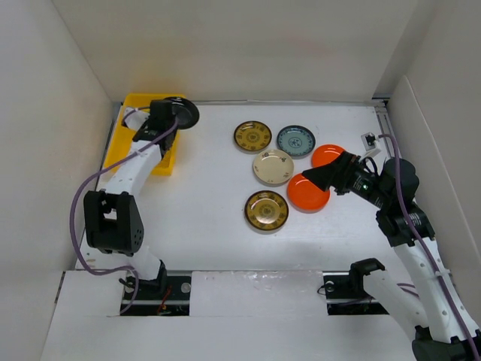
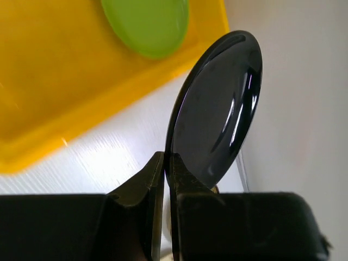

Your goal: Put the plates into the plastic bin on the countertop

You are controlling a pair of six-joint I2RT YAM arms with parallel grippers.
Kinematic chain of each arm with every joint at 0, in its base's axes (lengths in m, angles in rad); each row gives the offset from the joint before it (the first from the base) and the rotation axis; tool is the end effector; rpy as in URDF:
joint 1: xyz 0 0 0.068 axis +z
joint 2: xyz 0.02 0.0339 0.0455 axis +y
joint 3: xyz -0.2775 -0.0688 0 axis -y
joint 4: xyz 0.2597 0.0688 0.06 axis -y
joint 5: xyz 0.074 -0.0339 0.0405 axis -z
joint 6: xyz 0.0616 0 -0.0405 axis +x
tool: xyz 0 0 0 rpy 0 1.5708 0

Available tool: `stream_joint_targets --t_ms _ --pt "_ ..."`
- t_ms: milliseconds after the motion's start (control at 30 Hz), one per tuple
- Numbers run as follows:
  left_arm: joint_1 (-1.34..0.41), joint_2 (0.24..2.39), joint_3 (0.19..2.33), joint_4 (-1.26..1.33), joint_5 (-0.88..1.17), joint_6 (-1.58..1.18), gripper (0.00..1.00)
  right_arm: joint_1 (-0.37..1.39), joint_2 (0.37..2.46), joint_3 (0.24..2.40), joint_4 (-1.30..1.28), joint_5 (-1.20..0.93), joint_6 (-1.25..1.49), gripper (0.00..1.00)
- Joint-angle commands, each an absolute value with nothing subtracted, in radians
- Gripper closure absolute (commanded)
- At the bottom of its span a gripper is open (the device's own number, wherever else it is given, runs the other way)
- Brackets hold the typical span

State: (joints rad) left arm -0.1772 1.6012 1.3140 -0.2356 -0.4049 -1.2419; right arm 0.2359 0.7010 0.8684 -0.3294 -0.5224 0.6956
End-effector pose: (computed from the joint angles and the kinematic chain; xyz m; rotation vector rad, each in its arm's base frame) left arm 0.4056 -0.0480 0.3096 -1.2588 1.6545 -0.4558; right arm 0.1676 0.0719 0.3744 0.0120 1.8494 1.1191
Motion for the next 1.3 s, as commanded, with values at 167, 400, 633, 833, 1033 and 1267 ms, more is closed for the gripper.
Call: stream_joint_targets --t_ms 167,400,633,833,1033,1267 --pt "0.072 1.842 1.583 -0.181 -0.219 -1.029 1.0 0.252 0.698 0.888 -0.273 -0.514 0.68 0.0" --pt "0.161 2.075 1.796 -0.19 -0.129 -0.974 1.0 0.252 0.718 0.888 -0.304 -0.489 0.651 0.0" --pt "0.161 2.151 1.885 -0.212 -0.12 -0.965 1.0 0.252 0.748 0.899 -0.304 -0.48 0.65 0.0" --pt "0.161 2.097 1.882 -0.233 -0.12 -0.974 0.21 0.252 0.749 0.917 -0.314 -0.489 0.65 0.0" --pt "0.114 1.915 1.76 -0.224 -0.002 -0.888 0.0 0.252 0.738 0.936 -0.337 -0.443 0.63 0.0" --pt "-0.171 1.573 1.165 0.031 0.135 -0.718 0.0 0.252 0.738 0.927 -0.337 -0.434 0.62 0.0"
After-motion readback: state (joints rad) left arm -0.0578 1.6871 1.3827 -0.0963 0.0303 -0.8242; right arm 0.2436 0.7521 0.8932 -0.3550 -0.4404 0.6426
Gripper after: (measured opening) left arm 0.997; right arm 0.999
